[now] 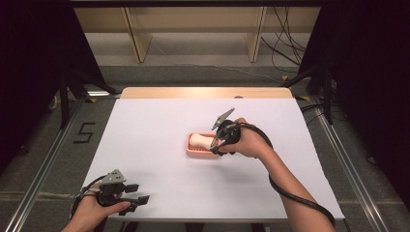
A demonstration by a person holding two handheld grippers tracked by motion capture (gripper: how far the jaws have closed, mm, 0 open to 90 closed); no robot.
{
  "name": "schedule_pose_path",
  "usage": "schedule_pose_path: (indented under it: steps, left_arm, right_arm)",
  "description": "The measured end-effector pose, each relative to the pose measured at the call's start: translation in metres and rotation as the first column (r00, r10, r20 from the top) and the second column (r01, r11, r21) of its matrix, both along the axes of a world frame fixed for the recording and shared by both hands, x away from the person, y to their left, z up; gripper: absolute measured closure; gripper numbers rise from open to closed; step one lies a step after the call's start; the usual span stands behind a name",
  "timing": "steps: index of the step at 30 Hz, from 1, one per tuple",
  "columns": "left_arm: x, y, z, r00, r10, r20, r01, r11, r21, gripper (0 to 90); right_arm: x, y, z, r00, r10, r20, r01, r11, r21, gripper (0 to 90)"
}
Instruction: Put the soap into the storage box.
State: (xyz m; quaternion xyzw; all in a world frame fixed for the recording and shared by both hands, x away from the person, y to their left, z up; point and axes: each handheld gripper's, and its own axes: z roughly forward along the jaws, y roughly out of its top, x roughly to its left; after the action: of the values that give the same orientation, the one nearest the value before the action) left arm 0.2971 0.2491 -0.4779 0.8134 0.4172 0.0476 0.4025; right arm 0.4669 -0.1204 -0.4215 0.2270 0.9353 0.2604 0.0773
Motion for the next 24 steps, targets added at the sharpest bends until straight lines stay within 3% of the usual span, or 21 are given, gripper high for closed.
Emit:
schedule_pose_path:
  steps: [3,6,9,10,12,13,17,19,23,24]
  left_arm:
    - [0.000,0.000,0.000,1.0000,0.004,-0.001,-0.004,1.0000,-0.005,33.2]
    - [0.001,0.001,0.000,0.9999,-0.001,-0.010,0.001,0.9999,0.011,33.2]
    - [0.000,0.001,-0.001,0.9999,0.008,-0.008,-0.008,1.0000,0.000,33.2]
    - [0.001,0.001,-0.001,0.9999,0.006,-0.008,-0.006,1.0000,0.003,33.2]
    - [0.000,0.001,-0.002,0.9999,0.011,-0.011,-0.011,0.9999,-0.003,33.2]
    - [0.001,0.001,-0.002,0.9999,0.011,-0.009,-0.011,0.9999,0.013,33.2]
    - [0.000,0.001,-0.002,0.9998,0.015,-0.013,-0.015,0.9999,0.001,33.2]
    - [0.001,0.001,-0.002,0.9998,0.014,-0.015,-0.013,0.9999,0.008,33.2]
    - [0.001,0.001,-0.003,0.9996,0.020,-0.018,-0.020,0.9998,0.004,33.2]
    - [0.001,0.002,-0.003,0.9998,0.009,-0.017,-0.008,0.9998,0.020,33.2]
  right_arm:
    - [-0.008,-0.012,-0.003,0.9990,-0.042,-0.017,0.042,0.9991,0.007,37.4]
    - [-0.016,-0.024,-0.007,0.9982,-0.060,0.001,0.060,0.9982,0.009,37.5]
    - [-0.023,-0.035,-0.010,0.9967,-0.081,0.005,0.080,0.9966,0.017,37.4]
    - [-0.026,-0.039,-0.011,0.9954,-0.096,-0.007,0.096,0.9952,0.019,37.4]
    - [-0.029,-0.045,-0.014,0.9961,-0.089,-0.003,0.089,0.9958,0.021,37.3]
    - [-0.033,-0.048,-0.015,0.9916,-0.128,-0.022,0.128,0.9917,0.013,37.3]
    - [-0.041,-0.064,-0.019,0.9906,-0.137,0.004,0.137,0.9899,0.039,37.4]
    - [-0.049,-0.069,-0.022,0.9827,-0.185,0.001,0.185,0.9817,0.044,37.4]
    - [-0.059,-0.080,-0.027,0.9802,-0.198,0.000,0.197,0.9783,0.063,37.5]
    - [-0.061,-0.082,-0.030,0.9807,-0.195,0.000,0.195,0.9780,0.075,37.5]
